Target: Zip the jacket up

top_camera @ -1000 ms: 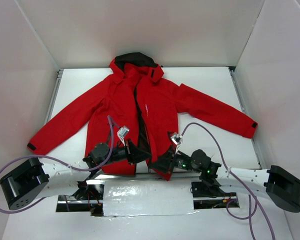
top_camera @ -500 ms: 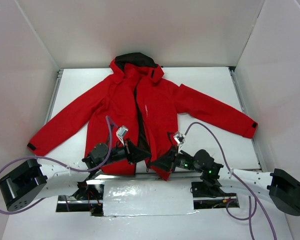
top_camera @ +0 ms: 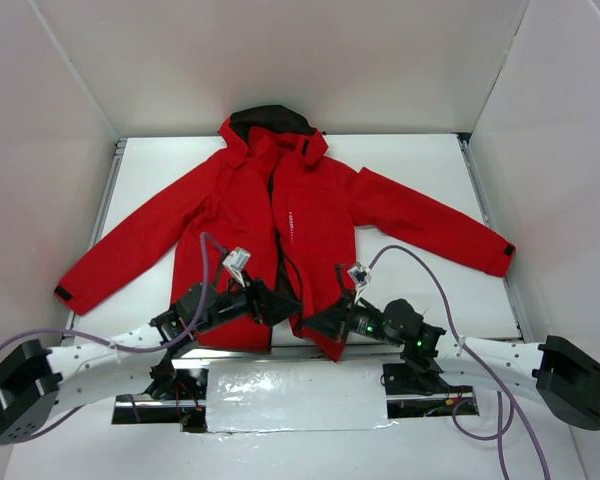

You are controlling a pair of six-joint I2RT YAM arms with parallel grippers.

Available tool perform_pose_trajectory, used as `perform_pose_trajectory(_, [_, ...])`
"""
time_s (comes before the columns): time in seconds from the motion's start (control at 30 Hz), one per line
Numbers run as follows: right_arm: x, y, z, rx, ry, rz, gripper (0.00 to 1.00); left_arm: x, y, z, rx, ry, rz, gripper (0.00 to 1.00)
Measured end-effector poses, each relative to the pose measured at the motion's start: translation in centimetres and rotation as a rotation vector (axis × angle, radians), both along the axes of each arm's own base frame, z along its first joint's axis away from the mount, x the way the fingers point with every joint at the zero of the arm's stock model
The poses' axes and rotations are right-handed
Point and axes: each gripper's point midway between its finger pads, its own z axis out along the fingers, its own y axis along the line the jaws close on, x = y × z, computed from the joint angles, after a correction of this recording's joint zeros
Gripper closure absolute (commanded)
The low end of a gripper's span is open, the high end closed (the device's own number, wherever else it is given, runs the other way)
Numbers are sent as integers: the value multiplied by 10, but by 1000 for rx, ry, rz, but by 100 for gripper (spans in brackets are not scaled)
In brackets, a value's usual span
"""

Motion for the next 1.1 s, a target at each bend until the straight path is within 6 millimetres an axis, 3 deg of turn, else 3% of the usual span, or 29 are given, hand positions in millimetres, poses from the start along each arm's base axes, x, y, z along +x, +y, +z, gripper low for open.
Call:
perform_pose_trajectory(0.23, [27,-18,-41,-142,131,-199,100,29,38,8,160,65,264,16])
perform_pose_trajectory(0.37, [38,-26,-49,-208,186,-287,100,26,61,-37,379,189,341,27])
perform_pose_trajectory(0.53, [46,-26,-44,-276,241,-342,100,-15,84,-111,727,344,320,37])
perform_pose_trajectory(0.63, [47,-25,-41,-307,256,-349,100,-34,94,-131,879,384,300,38])
perform_pose_trajectory(0.77, [45,-28,-45,-337,268,-347,100,-39,92,-137,989,403,307,37])
perform_pose_trajectory(1.1, [41,-34,-47,-353,274,-342,100,-42,81,-142,1079,387,291,33])
